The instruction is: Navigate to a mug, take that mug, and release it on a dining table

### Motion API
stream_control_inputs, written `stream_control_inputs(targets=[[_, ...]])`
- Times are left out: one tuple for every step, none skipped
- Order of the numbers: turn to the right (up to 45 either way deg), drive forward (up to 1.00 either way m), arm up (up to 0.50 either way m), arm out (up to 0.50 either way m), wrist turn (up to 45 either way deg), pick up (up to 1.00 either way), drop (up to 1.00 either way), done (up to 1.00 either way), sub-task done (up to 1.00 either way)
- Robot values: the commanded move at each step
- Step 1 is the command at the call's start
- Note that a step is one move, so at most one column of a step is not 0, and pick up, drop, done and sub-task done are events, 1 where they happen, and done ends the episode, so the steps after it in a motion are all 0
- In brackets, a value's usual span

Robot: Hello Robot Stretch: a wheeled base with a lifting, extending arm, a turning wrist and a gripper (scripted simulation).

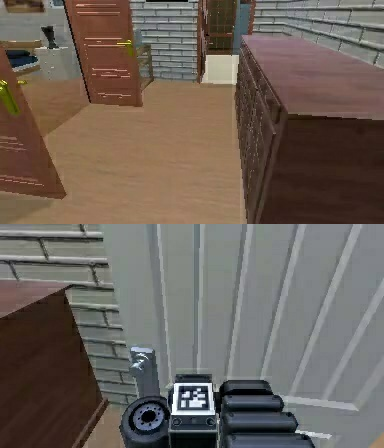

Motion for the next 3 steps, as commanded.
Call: stream_control_inputs(targets=[[0.0, 1.00, 0.00, 0.00, 0.0, 0.00, 0.00, 0.00, 0.00], [0.0, 0.55, 0.00, 0.00, 0.0, 0.00, 0.00, 0.00, 0.00], [6.0, 0.00, 0.00, 0.00, 0.0, 0.00, 0.00, 0.00, 0.00]])
